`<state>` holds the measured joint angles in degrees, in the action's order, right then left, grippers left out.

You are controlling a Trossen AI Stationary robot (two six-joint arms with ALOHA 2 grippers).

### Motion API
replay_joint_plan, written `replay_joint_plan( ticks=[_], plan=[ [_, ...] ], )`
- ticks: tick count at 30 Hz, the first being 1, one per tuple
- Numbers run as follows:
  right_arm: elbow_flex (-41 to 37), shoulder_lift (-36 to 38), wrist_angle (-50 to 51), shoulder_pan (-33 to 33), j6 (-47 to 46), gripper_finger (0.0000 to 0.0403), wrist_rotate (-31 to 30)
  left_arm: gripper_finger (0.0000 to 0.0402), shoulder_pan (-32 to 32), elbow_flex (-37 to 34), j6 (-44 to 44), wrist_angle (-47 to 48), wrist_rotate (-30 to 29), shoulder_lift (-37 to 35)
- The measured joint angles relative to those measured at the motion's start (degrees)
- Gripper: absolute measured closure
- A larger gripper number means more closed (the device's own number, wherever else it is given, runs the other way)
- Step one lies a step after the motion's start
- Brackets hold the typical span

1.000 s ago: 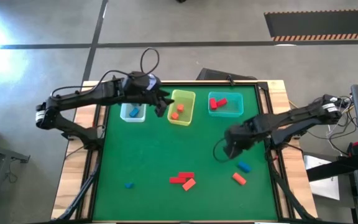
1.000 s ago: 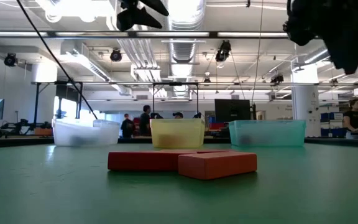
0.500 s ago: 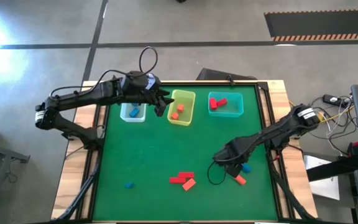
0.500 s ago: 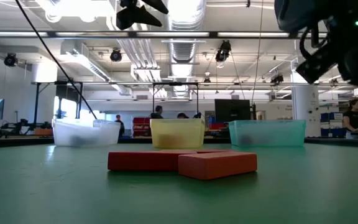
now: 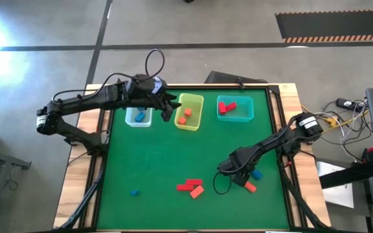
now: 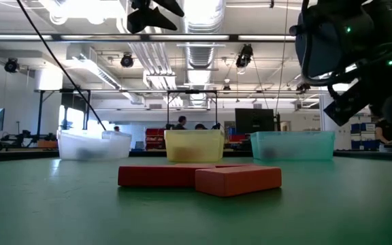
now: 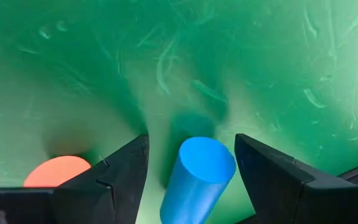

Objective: Sort & place blocks by color
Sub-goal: Put the blue block into the white bin

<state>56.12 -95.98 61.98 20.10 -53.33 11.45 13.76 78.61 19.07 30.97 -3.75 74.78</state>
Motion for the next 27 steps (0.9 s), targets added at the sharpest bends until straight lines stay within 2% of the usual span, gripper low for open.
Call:
replay_joint_plan(
  ticks=[9,20,27],
  plan=[
    [-0.09,0.29,0.23,0.0,-5.55,0.0175,1.0,0.0215,0.0,-0.73,-0.02,-0.08,0.0,0.02],
    [-1.46,0.85,0.14,0.64,-6.11,0.0174,1.25,0.0215,0.0,-2.6,0.04,-0.1,0.0,0.02],
    [-2.55,0.89,0.01,0.66,-6.08,0.0214,1.69,0.0215,0.0,-2.73,0.07,-0.11,0.0,0.02]
  ],
)
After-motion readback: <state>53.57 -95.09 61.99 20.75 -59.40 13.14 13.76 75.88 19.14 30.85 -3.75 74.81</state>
